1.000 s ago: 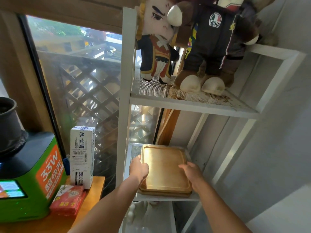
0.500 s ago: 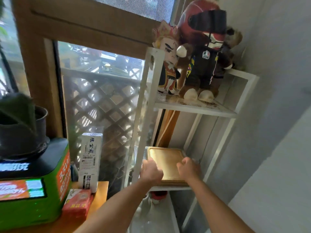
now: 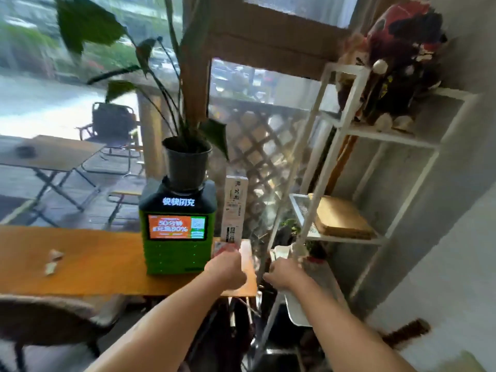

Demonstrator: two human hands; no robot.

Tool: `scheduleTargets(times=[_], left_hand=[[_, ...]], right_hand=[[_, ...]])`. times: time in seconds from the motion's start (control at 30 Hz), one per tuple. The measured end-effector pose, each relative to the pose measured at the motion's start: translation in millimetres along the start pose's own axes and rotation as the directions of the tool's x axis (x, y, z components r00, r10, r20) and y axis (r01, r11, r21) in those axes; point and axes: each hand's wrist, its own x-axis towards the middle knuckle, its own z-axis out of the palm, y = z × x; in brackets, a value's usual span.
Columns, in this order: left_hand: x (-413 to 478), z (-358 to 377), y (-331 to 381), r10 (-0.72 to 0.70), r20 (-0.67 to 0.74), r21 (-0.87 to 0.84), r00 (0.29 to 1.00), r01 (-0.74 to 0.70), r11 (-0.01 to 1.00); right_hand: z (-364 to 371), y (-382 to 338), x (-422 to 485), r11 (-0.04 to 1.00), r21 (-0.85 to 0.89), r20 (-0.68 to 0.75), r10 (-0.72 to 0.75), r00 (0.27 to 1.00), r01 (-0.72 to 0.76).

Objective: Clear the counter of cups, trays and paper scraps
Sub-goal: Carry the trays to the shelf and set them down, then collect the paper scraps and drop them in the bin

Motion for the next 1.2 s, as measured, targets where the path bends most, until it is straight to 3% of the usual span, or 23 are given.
scheduleTargets(times=[0.13,0.33,0.5,0.83,1.0,1.2], left_hand=[[-50,-29,-81,-0.138,-0.044,0.086,0.989,0.142,0.986],[-122,-67,-179,-0.344,-0.101,0.032,0.934,0.349,0.937],[-175,-82,-254,-0.545,-0.101,0.034,0.832,0.550,0.834],[-179,-95,-350,-0.691,-0.111,-0.039,0.714,0.692,0.721],[-140,-121,-399,-0.690,-0.176,-0.070,0.702,0.690,0.720],[-90,-163,-475,-0.693,-0.119,-0.023,0.711,0.696,0.718]], right_hand=[[31,-102,-16,0.979,-0.025,0.070,-0.200,0.977,0.202],[58,-227,-37,0.905,-0.018,0.135,-0.420,0.897,0.426],[87,-305,-46,0.839,-0.005,0.219,-0.529,0.819,0.544],[132,-405,-19,0.806,-0.007,0.361,-0.549,0.754,0.591],[135,-457,24,0.821,0.004,0.392,-0.526,0.755,0.570],[143,-532,89,0.831,-0.003,0.419,-0.504,0.755,0.556]])
